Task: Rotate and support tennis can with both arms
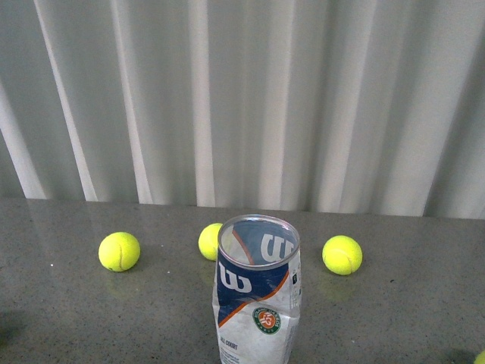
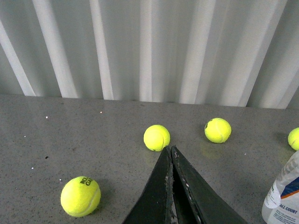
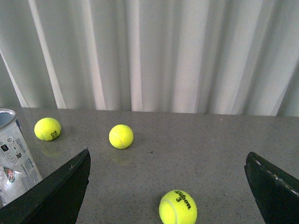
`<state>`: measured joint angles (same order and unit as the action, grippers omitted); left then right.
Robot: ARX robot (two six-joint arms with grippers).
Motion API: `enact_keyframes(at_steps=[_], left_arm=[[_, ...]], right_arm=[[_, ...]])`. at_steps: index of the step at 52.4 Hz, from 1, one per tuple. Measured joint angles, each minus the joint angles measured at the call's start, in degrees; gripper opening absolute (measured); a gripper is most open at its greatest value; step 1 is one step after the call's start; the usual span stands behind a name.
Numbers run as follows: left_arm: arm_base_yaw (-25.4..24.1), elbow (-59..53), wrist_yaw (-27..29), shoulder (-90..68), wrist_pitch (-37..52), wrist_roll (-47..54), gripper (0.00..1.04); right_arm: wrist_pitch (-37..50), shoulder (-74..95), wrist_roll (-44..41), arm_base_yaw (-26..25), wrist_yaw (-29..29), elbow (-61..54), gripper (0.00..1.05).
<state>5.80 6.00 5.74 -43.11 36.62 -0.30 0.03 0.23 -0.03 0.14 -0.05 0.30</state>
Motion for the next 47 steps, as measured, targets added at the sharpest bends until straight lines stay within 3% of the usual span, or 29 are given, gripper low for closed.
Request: enact_keyframes(at_steps=[9, 25, 47], left_arm=[[-4.7, -2.0, -5.6, 5.4, -3.4, 0.0, 0.04], [-5.7, -4.6, -5.6, 12.5, -6.2, 0.0, 0.04], [-5.7, -4.6, -5.7, 24.1, -17.4, 0.0, 0.04]], right_arm=[[0.0, 0.0, 0.0, 0.0, 0.0, 0.0, 0.98], [0.0, 0.0, 0.0, 0.0, 0.0, 0.0, 0.98], [0.0, 0.0, 0.0, 0.0, 0.0, 0.0, 0.98]])
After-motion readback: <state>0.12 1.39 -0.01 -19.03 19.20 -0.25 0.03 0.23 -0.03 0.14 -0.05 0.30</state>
